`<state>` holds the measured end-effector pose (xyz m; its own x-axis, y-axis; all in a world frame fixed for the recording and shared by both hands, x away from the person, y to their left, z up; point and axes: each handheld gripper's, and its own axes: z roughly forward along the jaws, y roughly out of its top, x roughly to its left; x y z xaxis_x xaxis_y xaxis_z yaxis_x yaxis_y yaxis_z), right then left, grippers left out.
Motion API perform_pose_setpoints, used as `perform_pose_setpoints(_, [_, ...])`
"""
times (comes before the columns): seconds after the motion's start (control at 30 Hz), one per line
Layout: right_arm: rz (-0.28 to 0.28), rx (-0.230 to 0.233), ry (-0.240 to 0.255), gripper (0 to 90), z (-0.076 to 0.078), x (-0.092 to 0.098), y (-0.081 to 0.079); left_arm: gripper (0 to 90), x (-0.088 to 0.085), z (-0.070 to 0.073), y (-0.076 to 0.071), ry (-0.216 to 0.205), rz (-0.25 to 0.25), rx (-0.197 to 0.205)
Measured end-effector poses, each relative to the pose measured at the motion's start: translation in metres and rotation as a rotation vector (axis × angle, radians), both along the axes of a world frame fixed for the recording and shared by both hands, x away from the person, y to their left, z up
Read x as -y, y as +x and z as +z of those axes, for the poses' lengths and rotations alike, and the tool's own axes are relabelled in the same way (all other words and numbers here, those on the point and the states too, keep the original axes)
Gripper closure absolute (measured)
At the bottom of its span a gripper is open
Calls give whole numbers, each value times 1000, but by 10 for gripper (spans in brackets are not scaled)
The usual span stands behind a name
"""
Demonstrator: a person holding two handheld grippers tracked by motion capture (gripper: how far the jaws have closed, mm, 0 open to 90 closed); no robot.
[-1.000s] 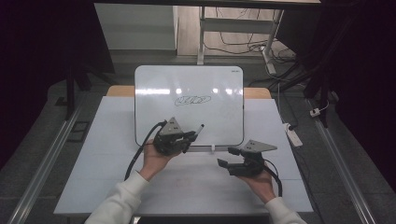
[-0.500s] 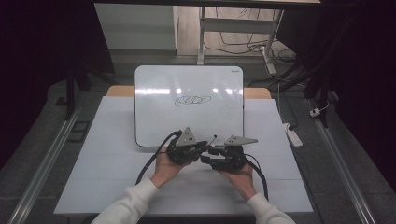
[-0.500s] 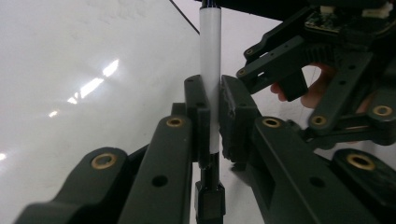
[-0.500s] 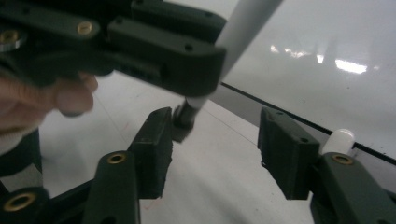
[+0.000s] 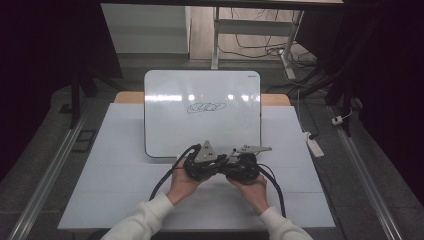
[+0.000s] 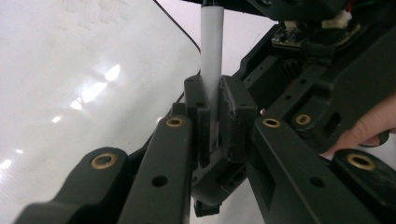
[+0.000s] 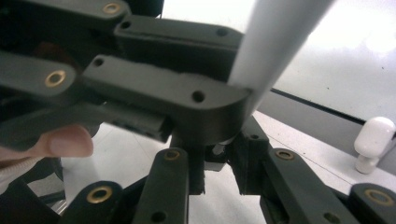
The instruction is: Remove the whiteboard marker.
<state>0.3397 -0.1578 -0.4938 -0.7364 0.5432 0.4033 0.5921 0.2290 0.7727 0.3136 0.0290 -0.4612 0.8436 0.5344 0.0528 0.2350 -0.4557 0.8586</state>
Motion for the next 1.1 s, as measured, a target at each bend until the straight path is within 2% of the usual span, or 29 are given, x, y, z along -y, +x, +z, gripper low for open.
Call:
perform_pose_setpoints(0.1, [-2, -18, 3, 772, -1, 1, 2, 811, 1, -1, 0, -2, 0, -5])
perform_pose_setpoints(0.2, [-3, -11, -9, 777, -1, 1, 1, 796, -1, 0, 2, -17, -2, -24])
perform_pose_setpoints(0.27, [-7, 6, -15, 778, 0, 2, 1, 682, -3, 1, 2, -27, 3, -27])
perform_pose_setpoints(0.3, [-7, 15, -16, 778, 1, 2, 0, 635, -10, 4, 0, -43, 14, -25])
perform_pose_setpoints(0.37, [-14, 37, -15, 779, 3, 5, 0, 567, -23, 9, -1, -69, 29, -35])
perform_pose_setpoints(0.4, [-17, 52, -12, 779, 4, 7, 0, 537, -23, 9, -1, -69, 29, -35])
perform_pose_setpoints(0.43, [-21, 65, -8, 779, 6, 9, 0, 508, -30, 10, -2, -86, 42, -46])
perform_pose_setpoints(0.47, [-25, 83, -5, 779, 7, 12, 1, 485, -49, 11, -6, -112, 77, -69])
perform_pose_setpoints(0.5, [-30, 97, 0, 779, 9, 14, 1, 471, -59, 10, -9, -117, 97, -82])
perform_pose_setpoints(0.53, [-35, 115, 4, 779, 10, 16, 1, 453, -59, 10, -9, -117, 97, -82])
perform_pose_setpoints(0.57, [-38, 132, 7, 780, 11, 18, 1, 436, -79, 5, -15, -103, 132, -113])
perform_pose_setpoints(0.67, [-51, 171, 23, 780, 16, 25, 2, 421, -111, -5, -26, -90, 186, -152])
perform_pose_setpoints(0.7, [-55, 182, 29, 781, 17, 27, 2, 415, -111, -5, -26, -90, 186, -152])
perform_pose_setpoints(0.83, [-68, 206, 59, 781, 21, 34, 5, 397, -149, -21, -41, -89, 266, -199])
perform_pose_setpoints(0.87, [-70, 216, 65, 782, 22, 36, 6, 391, -163, -29, -45, -79, 301, -221])
perform_pose_setpoints(0.93, [-71, 227, 67, 782, 24, 37, 7, 376, -174, -36, -47, -62, 332, -235])
perform_pose_setpoints(0.97, [-71, 227, 67, 782, 24, 37, 7, 362, -174, -36, -47, -62, 332, -235])
perform_pose_setpoints(1.0, [-71, 244, 70, 782, 26, 38, 7, 343, -180, -41, -49, -54, 358, -245])
perform_pose_setpoints(1.1, [-71, 269, 65, 782, 29, 39, 7, 303, -184, -44, -50, -37, 372, -249])
